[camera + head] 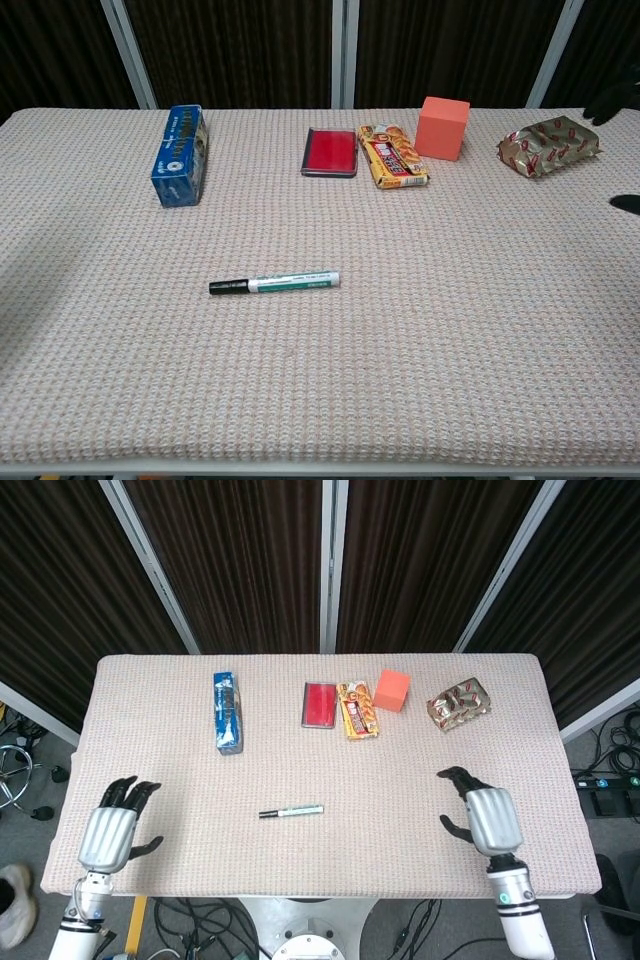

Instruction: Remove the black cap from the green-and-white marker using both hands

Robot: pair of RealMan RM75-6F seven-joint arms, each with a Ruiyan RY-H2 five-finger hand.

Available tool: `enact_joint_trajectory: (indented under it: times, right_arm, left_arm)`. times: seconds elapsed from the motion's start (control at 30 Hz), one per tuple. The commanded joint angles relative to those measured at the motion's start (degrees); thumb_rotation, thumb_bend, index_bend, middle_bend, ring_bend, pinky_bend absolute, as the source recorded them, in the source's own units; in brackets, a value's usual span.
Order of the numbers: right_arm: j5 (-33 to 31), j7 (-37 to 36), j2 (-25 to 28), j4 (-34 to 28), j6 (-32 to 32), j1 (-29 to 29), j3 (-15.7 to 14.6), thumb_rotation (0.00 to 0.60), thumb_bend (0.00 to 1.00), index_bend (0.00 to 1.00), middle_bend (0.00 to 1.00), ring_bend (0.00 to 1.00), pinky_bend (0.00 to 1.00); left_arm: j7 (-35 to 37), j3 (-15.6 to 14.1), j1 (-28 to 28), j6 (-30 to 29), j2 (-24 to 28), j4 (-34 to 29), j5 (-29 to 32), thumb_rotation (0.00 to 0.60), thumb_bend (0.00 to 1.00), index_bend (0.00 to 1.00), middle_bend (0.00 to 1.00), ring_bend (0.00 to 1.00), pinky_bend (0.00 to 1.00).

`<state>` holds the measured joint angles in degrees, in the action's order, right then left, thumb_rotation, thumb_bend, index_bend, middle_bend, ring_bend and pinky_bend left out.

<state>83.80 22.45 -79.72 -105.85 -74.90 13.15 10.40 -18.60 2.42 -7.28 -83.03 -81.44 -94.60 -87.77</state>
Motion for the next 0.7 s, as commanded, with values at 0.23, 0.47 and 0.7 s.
enact_joint_trajectory:
  times: [0.23,0.47,0.7]
  right_arm:
    - [-11.7,18.4,-12.1,2.8,14.6,15.4,3.2,0.600,0.12,0.49,0.43,0.69,0.83]
    - [-15.6,24.5,-19.0,9.3,15.9,20.9,3.2,0.600,0.12,0.59,0.49,0.69,0.83]
    - [-20.1,27.9,-25.4,15.9,15.3,24.2,2.5,0.600,0.12,0.59,0.50,0.69,0.83]
  left_arm:
    - [1.6,0.0,0.4,-1.0,0.9,-0.4,0.6,0.600,0.02,0.20,0.23,0.11,0.14]
    - [3.4,-0.4,0.1,-0.9,1.3,0.1,-0.2,0.600,0.02,0.20,0.23,0.11,0.14]
    - [3.5,0.0,-0.7,0.0,0.6,0.5,0.4,0.600,0.02,0.20,0.23,0.11,0.14]
